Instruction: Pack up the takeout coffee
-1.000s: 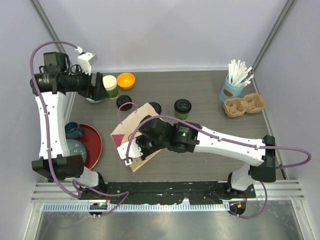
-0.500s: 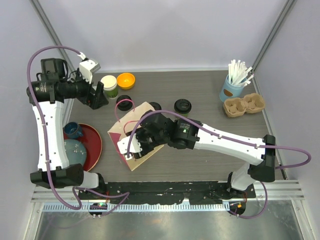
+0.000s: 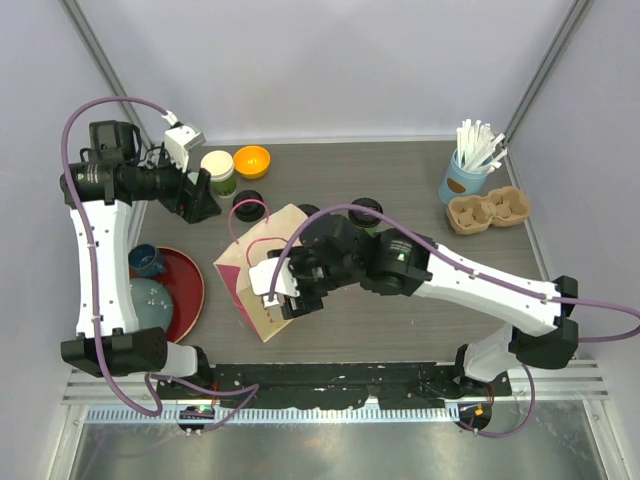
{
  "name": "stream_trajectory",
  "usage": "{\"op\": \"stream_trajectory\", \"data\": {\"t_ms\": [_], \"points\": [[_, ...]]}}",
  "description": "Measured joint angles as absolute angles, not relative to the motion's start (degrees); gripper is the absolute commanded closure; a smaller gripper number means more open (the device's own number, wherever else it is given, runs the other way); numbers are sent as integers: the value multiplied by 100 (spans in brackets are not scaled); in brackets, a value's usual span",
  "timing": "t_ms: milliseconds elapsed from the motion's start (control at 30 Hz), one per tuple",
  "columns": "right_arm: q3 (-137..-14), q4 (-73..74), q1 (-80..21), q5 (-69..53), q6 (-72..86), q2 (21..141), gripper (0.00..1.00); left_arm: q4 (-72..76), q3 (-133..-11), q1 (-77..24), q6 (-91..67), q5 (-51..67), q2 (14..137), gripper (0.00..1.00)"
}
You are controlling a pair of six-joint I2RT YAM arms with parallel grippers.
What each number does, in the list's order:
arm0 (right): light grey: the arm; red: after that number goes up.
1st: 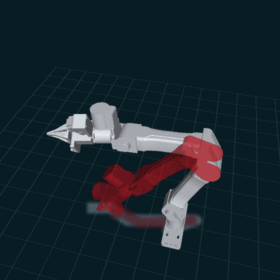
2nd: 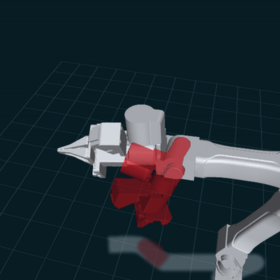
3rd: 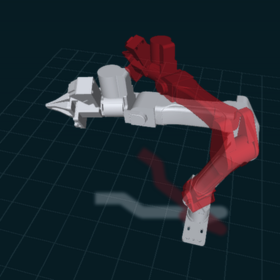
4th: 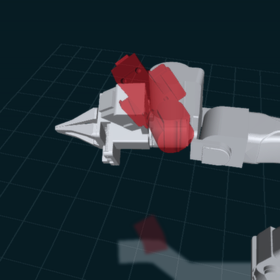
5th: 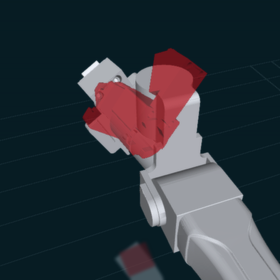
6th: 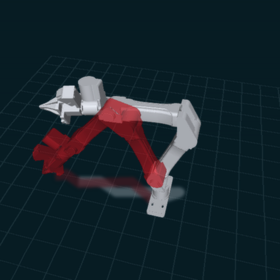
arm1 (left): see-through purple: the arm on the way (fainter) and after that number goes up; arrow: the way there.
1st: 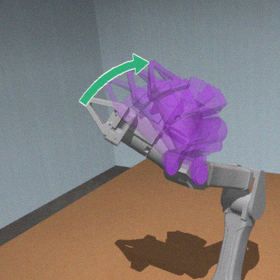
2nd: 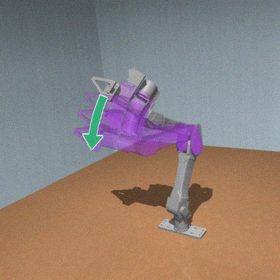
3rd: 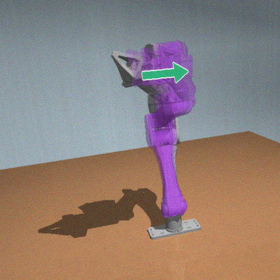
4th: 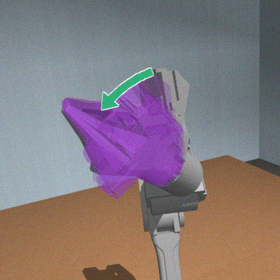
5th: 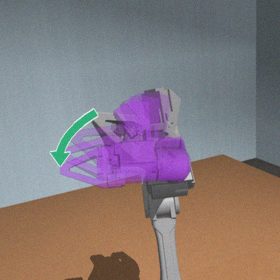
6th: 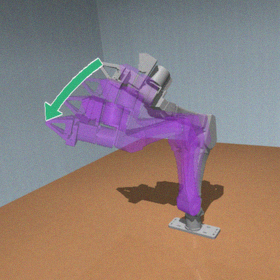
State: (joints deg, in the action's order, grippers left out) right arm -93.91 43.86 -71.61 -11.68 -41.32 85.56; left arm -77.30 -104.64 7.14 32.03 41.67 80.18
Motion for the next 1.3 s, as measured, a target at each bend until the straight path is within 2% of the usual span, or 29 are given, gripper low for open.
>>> {"op": "stream_trajectory", "data": {"t_ms": [233, 300, 500, 700, 800, 900, 1133, 1300], "points": [[-9948, 5242, -7089, -692, -2923, 7988, 35, -7732, -10464, 714, 3181, 4167, 8018, 16], [-10127, 5271, -6720, -521, -2447, 7813, 35, -7736, -10464, 714, 3144, 4169, 8018, 16], [-10650, 5052, -3953, 580, -858, 7612, 34, -7743, -10420, 714, 2923, 4163, 7990, 16], [-10178, 4989, -1544, 930, -307, 7612, 34, -7749, -10250, 714, 2875, 4139, 7874, 16], [-9258, 4565, -73, 823, -270, 7679, 35, -7747, -10237, 714, 2875, 4141, 7828, 16], [-8418, 4060, 819, 666, -508, 7931, 36, -7747, -10237, 714, 2884, 4132, 7822, 16], [-7612, 2936, 2196, -1223, -1087, 9089, 41, -7747, -10221, 714, 2930, 4088, 7822, 16], [-7192, 2182, 2508, -2119, -1601, 9369, 41, -7747, -10217, 714, 3013, 4007, 7822, 16]]}}
